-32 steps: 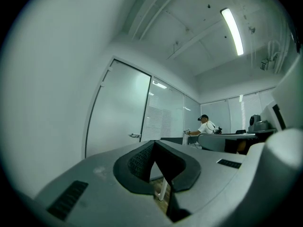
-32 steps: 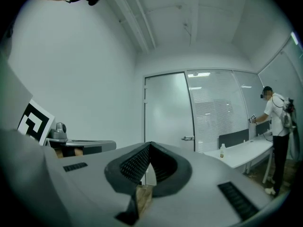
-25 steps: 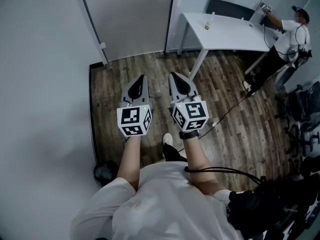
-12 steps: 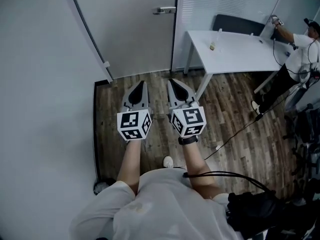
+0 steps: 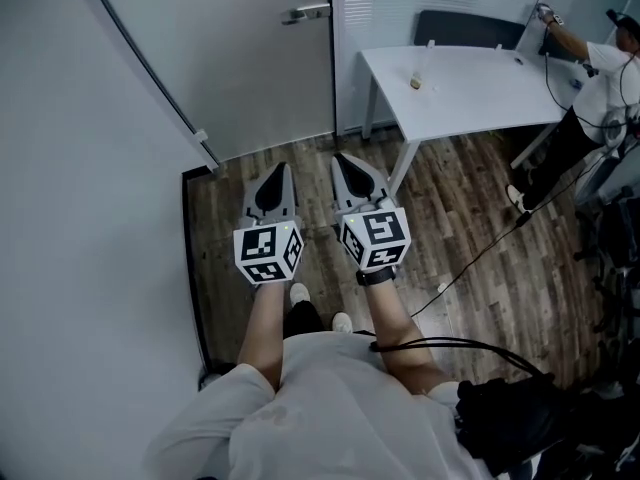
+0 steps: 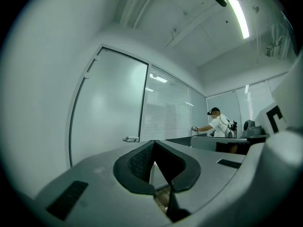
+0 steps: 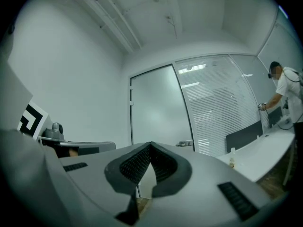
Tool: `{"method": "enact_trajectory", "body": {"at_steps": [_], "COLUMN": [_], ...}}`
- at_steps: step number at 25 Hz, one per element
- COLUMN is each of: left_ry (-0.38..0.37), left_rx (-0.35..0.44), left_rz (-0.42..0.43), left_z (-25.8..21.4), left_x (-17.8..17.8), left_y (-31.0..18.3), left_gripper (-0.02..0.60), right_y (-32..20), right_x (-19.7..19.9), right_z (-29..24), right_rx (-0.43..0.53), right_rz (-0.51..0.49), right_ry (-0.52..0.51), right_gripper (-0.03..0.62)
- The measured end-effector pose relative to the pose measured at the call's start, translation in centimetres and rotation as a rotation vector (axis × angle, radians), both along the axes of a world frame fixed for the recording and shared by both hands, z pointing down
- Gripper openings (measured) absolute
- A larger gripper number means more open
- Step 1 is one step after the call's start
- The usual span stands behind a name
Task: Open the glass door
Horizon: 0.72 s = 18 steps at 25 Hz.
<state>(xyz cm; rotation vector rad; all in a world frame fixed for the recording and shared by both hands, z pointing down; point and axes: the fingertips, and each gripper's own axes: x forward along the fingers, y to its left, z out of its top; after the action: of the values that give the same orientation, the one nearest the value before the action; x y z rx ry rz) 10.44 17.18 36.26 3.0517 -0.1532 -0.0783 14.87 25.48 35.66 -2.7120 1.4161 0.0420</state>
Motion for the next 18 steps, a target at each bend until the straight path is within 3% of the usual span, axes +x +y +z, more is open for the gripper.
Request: {"method": "enact_trajectory", "body": {"at_steps": [3,8,18], "left_ry": [0.011,0.009,0.075], "left_rx": [-0.011,-0.030,-0.020], "left_rz": [0.009,0.055,0.105], "left_z": [-0.3,0.5,-2.4], "left_x": [0.4,10.8,22.7], "left_y": [-0.6,-5.6,-14.3], "left_gripper": [0.000,0.000,0.000], "right_y": [-0.7,-5.5,-13.7], "right_x": [-0.3,9.3,20.2], "right_z": [-0.1,0.7,-1.9], "right_rx": [-0.021,-0.050,-0.056], "right_rz": [-0.002,0.042,0.109], "right_ry": [0.007,0.006,0.058], "right_gripper": [-0.003,-0.003,-0.003]}}
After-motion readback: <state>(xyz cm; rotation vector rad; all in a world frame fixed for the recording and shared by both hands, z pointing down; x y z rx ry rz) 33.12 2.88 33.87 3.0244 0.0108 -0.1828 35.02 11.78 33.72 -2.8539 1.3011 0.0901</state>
